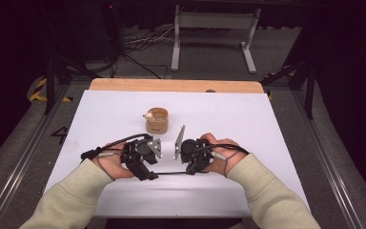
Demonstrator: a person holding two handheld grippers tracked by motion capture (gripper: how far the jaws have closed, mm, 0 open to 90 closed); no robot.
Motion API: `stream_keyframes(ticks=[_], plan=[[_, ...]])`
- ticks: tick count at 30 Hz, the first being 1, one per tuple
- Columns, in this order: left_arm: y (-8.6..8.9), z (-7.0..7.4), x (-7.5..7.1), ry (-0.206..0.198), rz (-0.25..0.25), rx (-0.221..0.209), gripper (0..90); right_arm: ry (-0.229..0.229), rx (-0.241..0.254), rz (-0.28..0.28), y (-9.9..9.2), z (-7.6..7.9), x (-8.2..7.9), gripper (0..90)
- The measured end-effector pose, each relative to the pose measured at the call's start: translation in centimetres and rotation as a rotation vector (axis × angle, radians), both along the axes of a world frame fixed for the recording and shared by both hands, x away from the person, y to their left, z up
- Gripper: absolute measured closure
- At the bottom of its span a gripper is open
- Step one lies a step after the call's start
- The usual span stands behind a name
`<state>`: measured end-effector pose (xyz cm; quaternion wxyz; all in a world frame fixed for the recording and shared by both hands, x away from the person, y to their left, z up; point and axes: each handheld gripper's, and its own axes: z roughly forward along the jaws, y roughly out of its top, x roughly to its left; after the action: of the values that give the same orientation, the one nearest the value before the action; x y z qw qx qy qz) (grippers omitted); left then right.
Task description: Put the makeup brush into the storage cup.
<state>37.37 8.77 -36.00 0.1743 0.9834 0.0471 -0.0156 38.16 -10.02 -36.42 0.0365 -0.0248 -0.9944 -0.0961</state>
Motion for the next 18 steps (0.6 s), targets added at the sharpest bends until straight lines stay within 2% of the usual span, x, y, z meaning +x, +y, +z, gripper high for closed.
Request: stream_keyframes(ticks=[5,10,18], plan=[[-0.2,-0.3,0.1,0.011,0.008,0.007,51.2,-0.001,0.001,-0.002,0.1,0.0,-0.1,85.1],[-0.6,-0.6,0.1,0.011,-0.016,0.031,56.4,-0.006,0.008,0.003,0.2,0.0,-0.1,85.1],[-1.3,-1.1,-0.1,-0.015,-0.030,0.070,64.5,-0.010,0.016,0.011,0.3,0.1,0.1,85.1]])
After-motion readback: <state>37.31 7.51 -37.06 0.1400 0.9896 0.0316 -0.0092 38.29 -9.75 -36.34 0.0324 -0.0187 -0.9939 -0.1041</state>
